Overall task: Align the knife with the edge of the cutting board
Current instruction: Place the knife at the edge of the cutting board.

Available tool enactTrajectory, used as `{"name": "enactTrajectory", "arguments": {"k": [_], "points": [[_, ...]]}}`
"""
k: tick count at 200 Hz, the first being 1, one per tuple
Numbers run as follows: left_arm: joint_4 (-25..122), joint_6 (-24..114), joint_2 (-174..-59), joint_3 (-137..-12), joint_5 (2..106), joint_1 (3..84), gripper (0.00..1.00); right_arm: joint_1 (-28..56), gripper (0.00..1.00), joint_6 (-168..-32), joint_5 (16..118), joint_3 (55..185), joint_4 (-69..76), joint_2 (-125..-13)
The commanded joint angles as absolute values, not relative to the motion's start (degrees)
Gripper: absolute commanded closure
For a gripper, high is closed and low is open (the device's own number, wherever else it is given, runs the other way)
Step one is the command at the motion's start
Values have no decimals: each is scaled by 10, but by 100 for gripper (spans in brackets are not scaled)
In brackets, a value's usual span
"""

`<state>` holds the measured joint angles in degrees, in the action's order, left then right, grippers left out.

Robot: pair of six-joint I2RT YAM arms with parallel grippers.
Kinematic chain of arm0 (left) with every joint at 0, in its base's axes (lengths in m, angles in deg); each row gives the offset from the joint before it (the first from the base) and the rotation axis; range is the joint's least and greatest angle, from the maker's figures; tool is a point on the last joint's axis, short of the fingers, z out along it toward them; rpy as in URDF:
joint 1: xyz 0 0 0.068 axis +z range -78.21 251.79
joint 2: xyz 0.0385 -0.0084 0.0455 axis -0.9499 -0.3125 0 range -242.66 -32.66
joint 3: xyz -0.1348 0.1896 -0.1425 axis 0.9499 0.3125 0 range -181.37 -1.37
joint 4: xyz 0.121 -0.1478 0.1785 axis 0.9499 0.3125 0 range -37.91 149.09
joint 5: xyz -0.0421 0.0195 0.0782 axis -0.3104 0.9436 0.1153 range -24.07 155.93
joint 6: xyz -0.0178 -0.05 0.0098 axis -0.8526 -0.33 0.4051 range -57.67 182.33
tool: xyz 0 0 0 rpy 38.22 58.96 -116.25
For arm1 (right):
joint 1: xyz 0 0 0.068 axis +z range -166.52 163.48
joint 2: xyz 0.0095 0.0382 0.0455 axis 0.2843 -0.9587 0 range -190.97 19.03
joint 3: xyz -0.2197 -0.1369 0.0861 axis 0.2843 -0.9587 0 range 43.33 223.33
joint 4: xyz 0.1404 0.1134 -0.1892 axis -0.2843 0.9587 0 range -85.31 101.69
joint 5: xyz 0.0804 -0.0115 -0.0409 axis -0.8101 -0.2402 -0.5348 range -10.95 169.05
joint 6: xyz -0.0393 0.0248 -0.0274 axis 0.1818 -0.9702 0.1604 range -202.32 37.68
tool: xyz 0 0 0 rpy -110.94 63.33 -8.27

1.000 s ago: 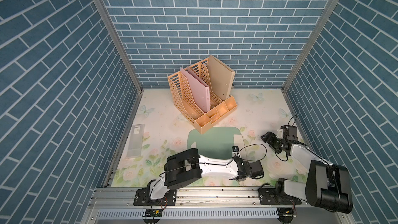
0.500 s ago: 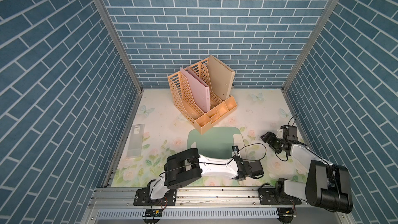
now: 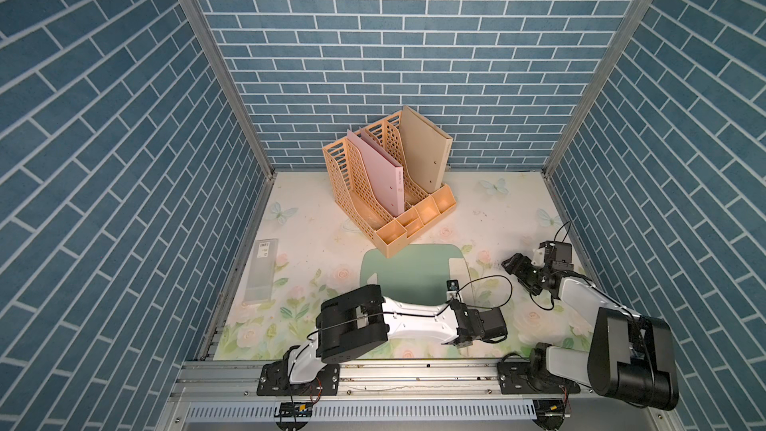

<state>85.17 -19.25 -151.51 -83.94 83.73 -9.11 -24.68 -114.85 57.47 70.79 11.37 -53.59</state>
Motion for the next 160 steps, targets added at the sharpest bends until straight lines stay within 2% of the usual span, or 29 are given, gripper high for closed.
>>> {"name": "enactTrajectory", "arguments": {"k": [1, 111, 124, 146, 160], "points": [[853, -184, -1531, -835, 837, -87, 79, -249, 23, -1133, 570, 705, 115, -543], [857, -182, -1533, -832, 835, -86, 79, -249, 24, -1134, 567, 702, 113, -544], [857, -182, -1531, -830, 838, -87, 78, -249, 23, -1133, 567, 702, 113, -544], [848, -184, -1525, -821, 839, -86, 67, -249, 23, -1134, 567, 701, 113, -544], [848, -184, -1525, -820, 837, -87, 66, -249, 23, -1134, 566, 701, 113, -544]]}}
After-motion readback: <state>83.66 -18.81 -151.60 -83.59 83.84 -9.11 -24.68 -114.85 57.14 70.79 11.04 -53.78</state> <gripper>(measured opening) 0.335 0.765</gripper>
